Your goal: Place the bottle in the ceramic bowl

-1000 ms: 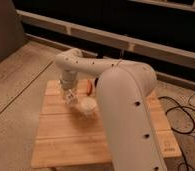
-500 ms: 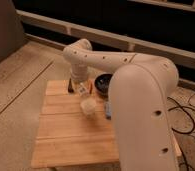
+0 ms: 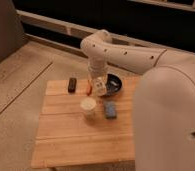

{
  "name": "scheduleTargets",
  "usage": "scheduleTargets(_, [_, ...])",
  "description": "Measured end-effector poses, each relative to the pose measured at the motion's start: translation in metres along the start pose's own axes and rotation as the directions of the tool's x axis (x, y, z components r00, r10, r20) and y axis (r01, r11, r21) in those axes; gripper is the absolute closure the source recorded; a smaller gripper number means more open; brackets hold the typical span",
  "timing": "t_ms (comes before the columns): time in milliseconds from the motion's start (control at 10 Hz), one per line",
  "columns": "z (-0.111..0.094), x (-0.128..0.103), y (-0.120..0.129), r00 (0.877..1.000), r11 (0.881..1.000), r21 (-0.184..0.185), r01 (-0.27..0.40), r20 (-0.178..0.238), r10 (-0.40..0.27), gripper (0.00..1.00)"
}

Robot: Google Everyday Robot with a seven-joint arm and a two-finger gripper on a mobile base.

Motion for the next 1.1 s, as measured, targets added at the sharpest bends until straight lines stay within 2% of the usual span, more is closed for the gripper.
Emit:
scheduleTargets(300, [0.000, 0.000, 0.001, 1.000, 1.000, -0.001, 0.001, -0.001, -0.001, 1.00])
scheduleTargets(500, [0.003, -0.004, -0.001, 1.000, 1.000, 0.015, 0.004, -0.004, -0.004, 1.00])
scheduleTargets(700, [-0.005, -0.020, -0.044, 0.999, 0.996, 0.078, -0.041, 0.028, 0.039, 1.00])
scheduleTargets(800, [-0.010, -0.025, -0.060, 0.997, 0.994, 0.096, -0.058, 0.047, 0.054, 1.00])
scheduleTargets(900, [-0.019, -0.036, -0.084, 0.993, 0.989, 0.120, -0.086, 0.085, 0.076, 1.00])
scheduleTargets(1100, [-0.025, -0.049, -0.104, 0.985, 0.986, 0.120, -0.116, 0.138, 0.099, 1.00])
